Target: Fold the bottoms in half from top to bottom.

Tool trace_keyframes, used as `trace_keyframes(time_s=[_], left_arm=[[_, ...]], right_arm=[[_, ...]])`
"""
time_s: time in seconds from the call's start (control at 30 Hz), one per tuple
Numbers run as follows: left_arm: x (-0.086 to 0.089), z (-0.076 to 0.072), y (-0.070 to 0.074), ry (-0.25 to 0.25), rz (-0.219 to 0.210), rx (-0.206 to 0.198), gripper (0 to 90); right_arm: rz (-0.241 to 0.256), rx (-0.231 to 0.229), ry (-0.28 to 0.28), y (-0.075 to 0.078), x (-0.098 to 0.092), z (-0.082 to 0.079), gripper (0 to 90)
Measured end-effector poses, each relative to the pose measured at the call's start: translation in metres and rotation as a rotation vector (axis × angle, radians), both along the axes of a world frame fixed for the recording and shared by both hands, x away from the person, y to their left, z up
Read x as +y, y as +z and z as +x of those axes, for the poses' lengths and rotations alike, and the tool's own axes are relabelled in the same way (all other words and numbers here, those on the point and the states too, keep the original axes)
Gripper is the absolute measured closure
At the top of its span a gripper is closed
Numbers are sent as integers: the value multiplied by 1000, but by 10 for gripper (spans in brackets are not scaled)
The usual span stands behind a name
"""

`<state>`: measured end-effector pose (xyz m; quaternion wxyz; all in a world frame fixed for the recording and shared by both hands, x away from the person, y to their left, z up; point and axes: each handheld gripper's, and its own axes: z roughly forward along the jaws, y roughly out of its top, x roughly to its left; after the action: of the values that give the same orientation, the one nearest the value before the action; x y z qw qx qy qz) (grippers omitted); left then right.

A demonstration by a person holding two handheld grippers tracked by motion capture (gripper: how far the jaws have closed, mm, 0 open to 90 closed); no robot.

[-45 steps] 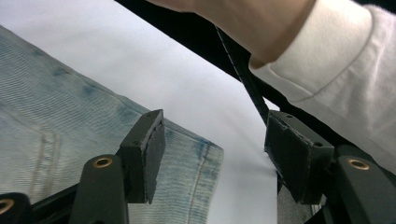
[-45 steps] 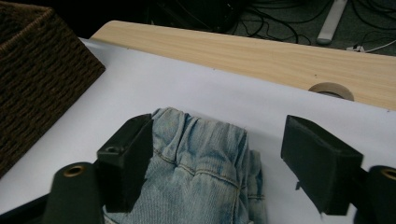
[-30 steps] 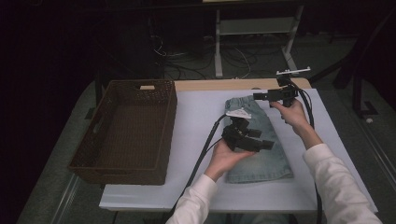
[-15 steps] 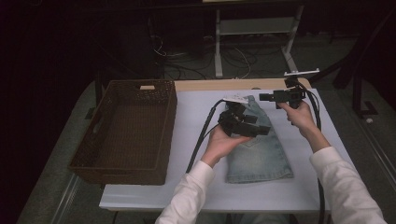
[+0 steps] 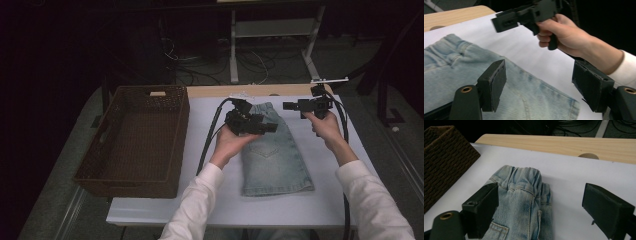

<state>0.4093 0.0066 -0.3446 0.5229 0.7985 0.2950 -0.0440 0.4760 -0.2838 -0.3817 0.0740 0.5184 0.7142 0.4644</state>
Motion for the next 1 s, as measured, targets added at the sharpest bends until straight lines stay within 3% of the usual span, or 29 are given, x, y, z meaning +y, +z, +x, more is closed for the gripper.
trace_keyframes(time_s=[0.1, 0.27, 0.53, 0.87, 1.0], left_arm=[[3, 5, -4, 32, 10, -9, 271], [6, 14, -8, 83, -2, 10, 265], [11, 26, -18, 147, 37, 9, 232], [15, 40, -31, 188, 49, 32, 198], [22, 51, -39, 214, 58, 60, 182]], right_arm=[[2, 3, 0, -2, 0, 0, 135], [0, 8, -1, -8, 0, 1, 130], [-13, 27, -9, -18, 4, 4, 57], [-17, 51, -5, -31, 9, 4, 34], [-18, 59, -8, -33, 9, 4, 34]])
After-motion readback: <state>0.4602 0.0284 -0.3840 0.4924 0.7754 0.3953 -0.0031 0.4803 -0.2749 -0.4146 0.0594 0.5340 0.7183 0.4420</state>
